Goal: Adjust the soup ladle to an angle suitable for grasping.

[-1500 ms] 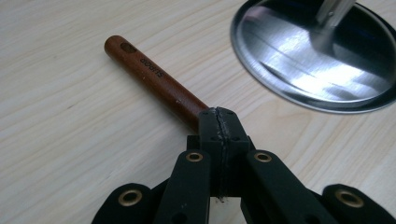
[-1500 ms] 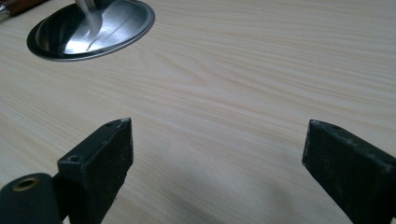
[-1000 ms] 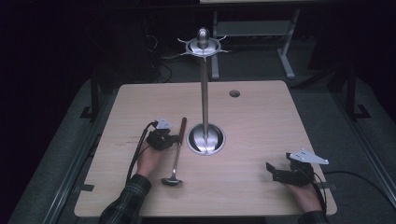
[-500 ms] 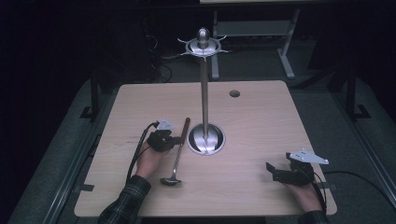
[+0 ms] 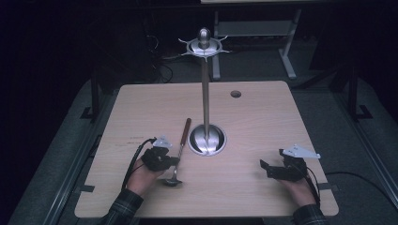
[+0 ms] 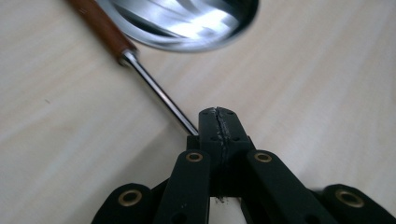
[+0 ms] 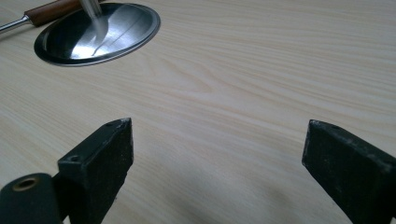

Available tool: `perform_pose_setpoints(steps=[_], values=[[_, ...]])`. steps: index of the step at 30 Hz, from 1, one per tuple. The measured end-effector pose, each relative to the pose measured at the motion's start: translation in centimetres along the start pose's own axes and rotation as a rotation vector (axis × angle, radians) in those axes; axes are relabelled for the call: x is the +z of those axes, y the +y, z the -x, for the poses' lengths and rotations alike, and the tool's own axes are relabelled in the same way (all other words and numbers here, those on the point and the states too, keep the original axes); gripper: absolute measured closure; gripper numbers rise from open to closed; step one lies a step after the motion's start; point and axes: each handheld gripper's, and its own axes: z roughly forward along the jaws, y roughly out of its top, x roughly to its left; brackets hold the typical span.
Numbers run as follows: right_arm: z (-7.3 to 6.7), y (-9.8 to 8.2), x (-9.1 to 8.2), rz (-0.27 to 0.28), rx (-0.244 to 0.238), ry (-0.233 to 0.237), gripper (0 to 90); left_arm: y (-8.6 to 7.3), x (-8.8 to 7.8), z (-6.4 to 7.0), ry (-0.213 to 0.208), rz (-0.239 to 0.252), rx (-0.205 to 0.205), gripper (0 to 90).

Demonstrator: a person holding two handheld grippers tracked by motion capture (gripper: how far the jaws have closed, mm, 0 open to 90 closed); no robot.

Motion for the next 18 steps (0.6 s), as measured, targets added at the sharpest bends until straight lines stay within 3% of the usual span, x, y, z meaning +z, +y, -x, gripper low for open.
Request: perform_pose_setpoints(steps=[5,10,11,18], values=[[-0.4,0.4,0.5,-0.004,-0.009,0.011,8.6,-0.4,0.2,0.7,-0.014,-0.017,-0.006,89.6],[-0.5,0.4,0.6,-0.003,-0.013,0.016,8.6,-0.3,0.9,0.5,-0.015,-0.043,0.003,89.6],[-0.4,0.4,0.6,-0.003,-0.015,0.016,8.6,-0.3,1.2,0.6,-0.018,-0.030,-0.010,89.6],[-0.5,0.3,0.6,-0.011,-0.007,0.016,8.6,-0.1,1.7,1.0,-0.005,-0.080,0.028,89.6]])
